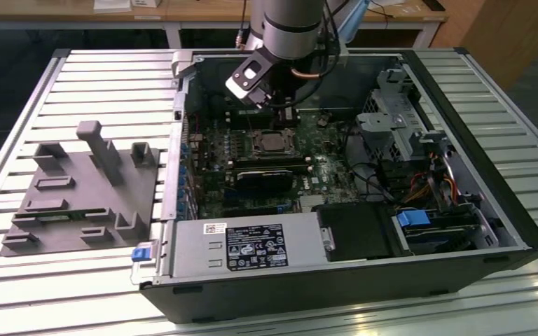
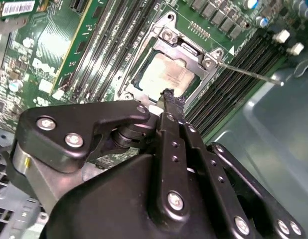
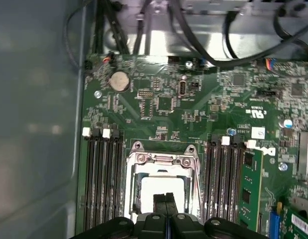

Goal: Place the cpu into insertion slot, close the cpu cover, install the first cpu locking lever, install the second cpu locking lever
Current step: 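Close the cpu cover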

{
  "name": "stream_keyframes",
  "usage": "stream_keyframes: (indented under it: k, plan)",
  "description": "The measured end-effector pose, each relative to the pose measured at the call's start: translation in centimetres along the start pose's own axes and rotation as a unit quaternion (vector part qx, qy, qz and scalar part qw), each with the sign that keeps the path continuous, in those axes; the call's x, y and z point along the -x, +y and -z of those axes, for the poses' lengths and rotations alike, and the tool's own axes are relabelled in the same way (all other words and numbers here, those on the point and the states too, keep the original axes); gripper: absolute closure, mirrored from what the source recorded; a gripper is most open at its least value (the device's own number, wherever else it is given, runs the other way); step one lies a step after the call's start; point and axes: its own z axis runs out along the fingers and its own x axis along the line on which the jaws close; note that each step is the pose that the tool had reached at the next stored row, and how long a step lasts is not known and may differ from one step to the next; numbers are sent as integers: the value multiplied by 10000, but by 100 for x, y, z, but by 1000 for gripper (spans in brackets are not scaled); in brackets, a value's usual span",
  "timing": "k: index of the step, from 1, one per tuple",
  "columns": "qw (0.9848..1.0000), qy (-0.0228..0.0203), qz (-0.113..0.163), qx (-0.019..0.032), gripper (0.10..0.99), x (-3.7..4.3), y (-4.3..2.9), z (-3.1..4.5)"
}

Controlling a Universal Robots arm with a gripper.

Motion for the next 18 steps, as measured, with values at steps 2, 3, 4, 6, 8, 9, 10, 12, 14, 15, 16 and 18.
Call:
stream_keyframes:
  k: [2,3,4,6,8,9,10,12,14,15,16,18]
  plan:
    - [9999,1,171,-13,984,0,0,-1]
    - [9996,1,266,-21,984,0,0,-1]
    - [9994,2,355,-28,984,0,0,-1]
    - [9986,3,532,-42,984,0,0,-1]
    - [9974,4,716,-57,984,0,0,-1]
    - [9967,5,808,-65,984,0,0,-1]
    - [9959,5,897,-72,984,0,0,-1]
    - [9942,6,1076,-86,984,0,0,-2]
    - [9920,7,1260,-101,984,0,0,-2]
    - [9908,7,1348,-108,984,0,0,-2]
    - [9896,8,1437,-115,984,0,0,-2]
    - [9868,8,1614,-130,984,0,0,-2]
